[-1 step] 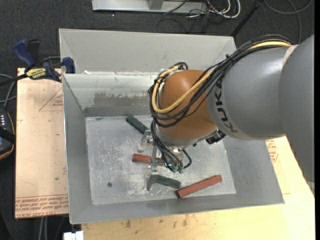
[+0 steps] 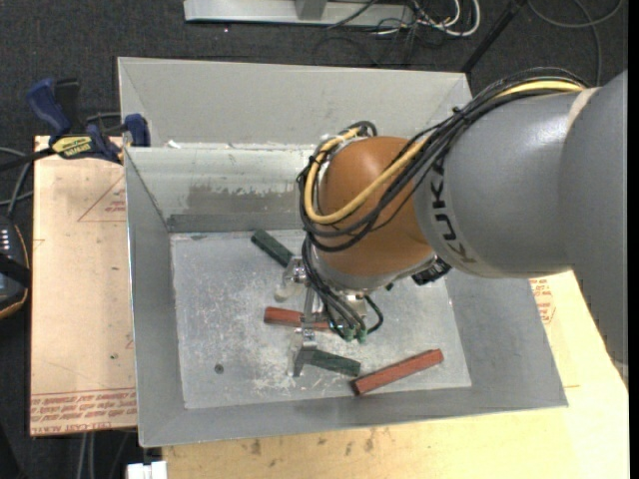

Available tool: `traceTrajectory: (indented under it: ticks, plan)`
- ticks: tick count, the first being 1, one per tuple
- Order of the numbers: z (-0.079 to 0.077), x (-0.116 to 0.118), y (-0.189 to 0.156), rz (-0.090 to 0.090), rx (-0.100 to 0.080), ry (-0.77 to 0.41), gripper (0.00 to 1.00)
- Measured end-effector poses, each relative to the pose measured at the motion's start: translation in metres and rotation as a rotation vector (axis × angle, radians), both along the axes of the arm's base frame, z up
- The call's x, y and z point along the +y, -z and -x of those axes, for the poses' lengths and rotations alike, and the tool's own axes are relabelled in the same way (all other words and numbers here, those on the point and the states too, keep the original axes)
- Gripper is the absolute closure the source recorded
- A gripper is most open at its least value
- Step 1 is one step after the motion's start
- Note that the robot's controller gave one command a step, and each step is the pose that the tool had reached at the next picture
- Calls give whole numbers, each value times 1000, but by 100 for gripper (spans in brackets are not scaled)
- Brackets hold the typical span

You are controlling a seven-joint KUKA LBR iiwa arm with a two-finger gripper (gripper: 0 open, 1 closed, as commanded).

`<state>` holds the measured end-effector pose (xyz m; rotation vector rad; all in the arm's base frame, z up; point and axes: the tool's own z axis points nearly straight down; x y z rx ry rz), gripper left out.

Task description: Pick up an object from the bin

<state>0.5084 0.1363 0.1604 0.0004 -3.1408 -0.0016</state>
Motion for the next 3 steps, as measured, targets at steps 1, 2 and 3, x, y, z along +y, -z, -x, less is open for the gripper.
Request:
traceTrajectory:
  ticks: [1,2,3]
  plan:
    - [-29,-80,81,-2,-13,7,100]
    - [-29,-80,81,-2,-13,7,100]
    - [-11,-74,-106,-1,-12,-19,100]
